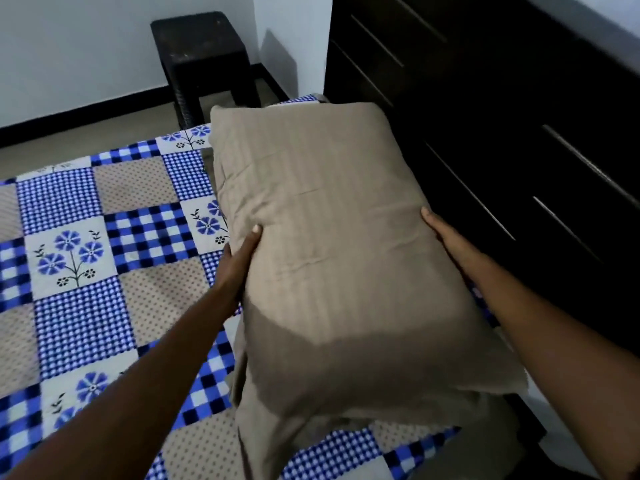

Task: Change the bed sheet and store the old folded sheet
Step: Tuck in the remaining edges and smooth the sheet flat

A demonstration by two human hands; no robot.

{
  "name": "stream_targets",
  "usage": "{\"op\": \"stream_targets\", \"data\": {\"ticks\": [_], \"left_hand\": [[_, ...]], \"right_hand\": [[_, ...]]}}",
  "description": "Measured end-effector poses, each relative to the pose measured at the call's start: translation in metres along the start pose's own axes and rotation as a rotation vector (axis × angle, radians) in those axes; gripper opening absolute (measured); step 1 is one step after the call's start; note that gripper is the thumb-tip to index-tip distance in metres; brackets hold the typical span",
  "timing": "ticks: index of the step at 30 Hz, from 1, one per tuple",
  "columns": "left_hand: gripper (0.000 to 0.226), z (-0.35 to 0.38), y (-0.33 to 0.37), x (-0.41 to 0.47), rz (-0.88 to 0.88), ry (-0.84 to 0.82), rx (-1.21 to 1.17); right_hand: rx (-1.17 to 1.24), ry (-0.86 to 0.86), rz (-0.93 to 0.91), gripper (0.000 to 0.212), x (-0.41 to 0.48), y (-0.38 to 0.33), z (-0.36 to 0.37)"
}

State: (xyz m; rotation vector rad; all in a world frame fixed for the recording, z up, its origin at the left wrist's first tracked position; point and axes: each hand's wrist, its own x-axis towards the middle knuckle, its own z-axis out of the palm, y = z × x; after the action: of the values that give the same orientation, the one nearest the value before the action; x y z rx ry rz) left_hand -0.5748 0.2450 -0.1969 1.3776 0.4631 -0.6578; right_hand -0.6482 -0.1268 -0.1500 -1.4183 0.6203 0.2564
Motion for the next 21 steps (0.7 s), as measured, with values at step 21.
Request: {"op": "stream_targets", "data": {"ticks": [21], "left_hand": [[0.038,0.085,0.141,0.023,0.327,0.131,-0.301]], "right_hand": [[-0.005,-0.189,-0.271,0.089,0.149,-0.183,-0.006]]}}
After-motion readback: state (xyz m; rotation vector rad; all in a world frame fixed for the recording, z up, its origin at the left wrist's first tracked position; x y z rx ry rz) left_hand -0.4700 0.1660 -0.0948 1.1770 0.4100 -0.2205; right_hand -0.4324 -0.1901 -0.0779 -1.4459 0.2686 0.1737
